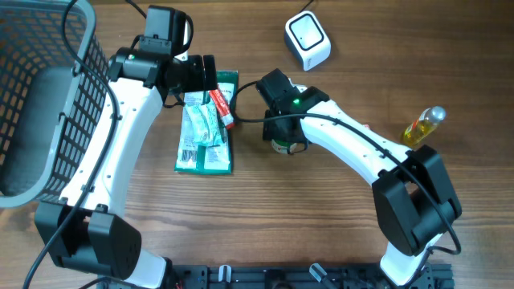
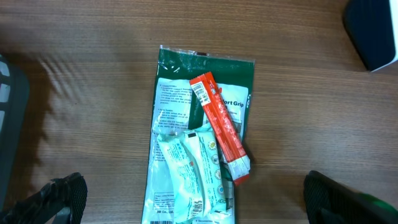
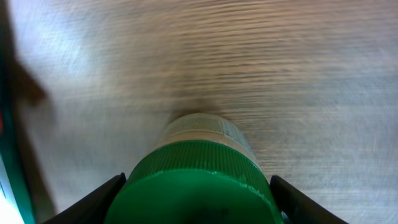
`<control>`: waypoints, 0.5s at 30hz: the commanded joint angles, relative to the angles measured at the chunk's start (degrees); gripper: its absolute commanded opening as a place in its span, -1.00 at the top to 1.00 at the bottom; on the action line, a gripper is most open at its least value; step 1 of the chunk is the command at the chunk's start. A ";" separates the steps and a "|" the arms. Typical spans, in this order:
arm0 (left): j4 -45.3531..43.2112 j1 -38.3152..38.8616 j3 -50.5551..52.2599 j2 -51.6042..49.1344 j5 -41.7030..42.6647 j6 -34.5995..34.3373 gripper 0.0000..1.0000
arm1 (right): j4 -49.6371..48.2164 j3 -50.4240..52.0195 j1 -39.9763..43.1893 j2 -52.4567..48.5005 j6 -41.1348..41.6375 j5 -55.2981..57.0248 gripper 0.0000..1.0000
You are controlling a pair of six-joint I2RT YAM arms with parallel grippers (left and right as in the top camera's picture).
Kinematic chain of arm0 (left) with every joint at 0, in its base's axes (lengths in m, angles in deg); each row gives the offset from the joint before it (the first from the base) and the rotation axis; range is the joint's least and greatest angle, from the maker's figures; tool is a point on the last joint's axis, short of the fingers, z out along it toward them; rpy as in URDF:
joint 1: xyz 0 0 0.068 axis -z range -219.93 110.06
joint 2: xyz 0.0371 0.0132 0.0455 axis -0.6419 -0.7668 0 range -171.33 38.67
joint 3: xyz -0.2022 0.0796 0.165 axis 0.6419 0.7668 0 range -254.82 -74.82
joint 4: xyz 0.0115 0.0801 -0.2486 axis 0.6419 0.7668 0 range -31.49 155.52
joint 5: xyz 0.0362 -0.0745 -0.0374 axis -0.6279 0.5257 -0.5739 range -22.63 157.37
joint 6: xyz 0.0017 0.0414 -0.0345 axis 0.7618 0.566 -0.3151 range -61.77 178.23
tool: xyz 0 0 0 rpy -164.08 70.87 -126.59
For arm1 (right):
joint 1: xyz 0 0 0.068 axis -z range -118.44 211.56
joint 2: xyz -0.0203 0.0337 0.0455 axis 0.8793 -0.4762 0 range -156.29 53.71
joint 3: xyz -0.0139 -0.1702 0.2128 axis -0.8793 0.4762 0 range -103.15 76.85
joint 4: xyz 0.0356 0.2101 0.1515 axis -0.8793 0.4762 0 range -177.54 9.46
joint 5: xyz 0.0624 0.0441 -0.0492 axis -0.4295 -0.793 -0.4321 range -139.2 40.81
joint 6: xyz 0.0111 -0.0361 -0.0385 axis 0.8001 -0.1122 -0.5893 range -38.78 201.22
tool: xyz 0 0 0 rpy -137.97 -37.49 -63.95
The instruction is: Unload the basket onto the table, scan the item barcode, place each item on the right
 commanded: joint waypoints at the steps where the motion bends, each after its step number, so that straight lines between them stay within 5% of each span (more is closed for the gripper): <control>1: -0.13 -0.22 -0.17 -0.48 -0.55 -0.55 -1.00 | 1.77 0.48 -0.20 0.15 -23.41 -8.92 -0.41; 6: -0.11 -0.22 -0.17 -0.48 -0.55 -0.52 -1.00 | 7.19 0.48 -0.20 0.13 -40.00 -9.84 -0.69; 9: -0.11 -0.22 -0.17 -0.48 -0.55 -0.52 -1.00 | 6.84 0.31 -0.20 0.15 -41.62 -4.44 -0.94; 15: -0.11 -0.22 -0.17 -0.48 -0.55 -0.52 -1.00 | 10.71 -10.45 -0.13 0.55 -16.22 -1.55 -0.99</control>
